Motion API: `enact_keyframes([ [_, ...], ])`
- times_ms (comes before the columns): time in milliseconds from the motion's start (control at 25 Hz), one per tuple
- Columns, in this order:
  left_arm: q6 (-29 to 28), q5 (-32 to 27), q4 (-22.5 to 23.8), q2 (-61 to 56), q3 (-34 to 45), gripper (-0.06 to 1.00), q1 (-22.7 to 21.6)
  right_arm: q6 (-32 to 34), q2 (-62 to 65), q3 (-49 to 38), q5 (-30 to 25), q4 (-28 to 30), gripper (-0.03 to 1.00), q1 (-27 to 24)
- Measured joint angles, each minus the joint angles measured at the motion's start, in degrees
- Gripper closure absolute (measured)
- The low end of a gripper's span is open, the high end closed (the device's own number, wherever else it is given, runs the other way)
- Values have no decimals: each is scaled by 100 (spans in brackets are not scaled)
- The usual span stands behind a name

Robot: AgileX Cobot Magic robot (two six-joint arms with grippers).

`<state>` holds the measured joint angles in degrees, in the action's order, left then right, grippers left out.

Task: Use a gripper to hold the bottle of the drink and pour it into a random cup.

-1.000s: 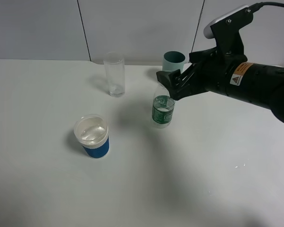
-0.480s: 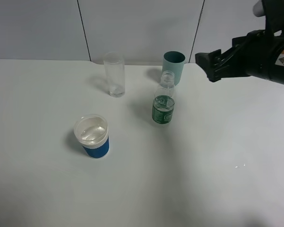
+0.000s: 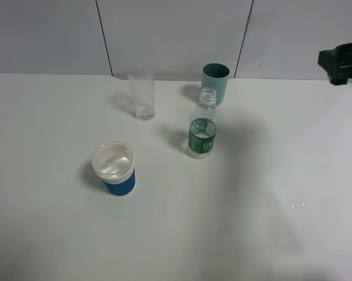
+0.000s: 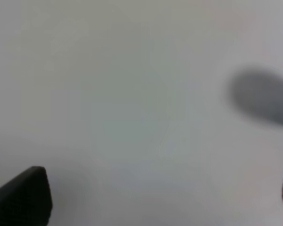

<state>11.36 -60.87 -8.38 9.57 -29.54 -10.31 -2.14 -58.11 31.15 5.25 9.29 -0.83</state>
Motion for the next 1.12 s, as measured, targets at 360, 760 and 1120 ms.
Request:
enact_keyframes([
  [360,0,0,0,0,0,-5,0,134,1614,0,-829,-13,9,-455],
  [760,0,0,0,0,0,-5,0,134,3415,0,-2710,-195,9,-455],
  [1120,0,0,0,0,0,-5,0,13,4427,0,-4280,-696,9,-455],
])
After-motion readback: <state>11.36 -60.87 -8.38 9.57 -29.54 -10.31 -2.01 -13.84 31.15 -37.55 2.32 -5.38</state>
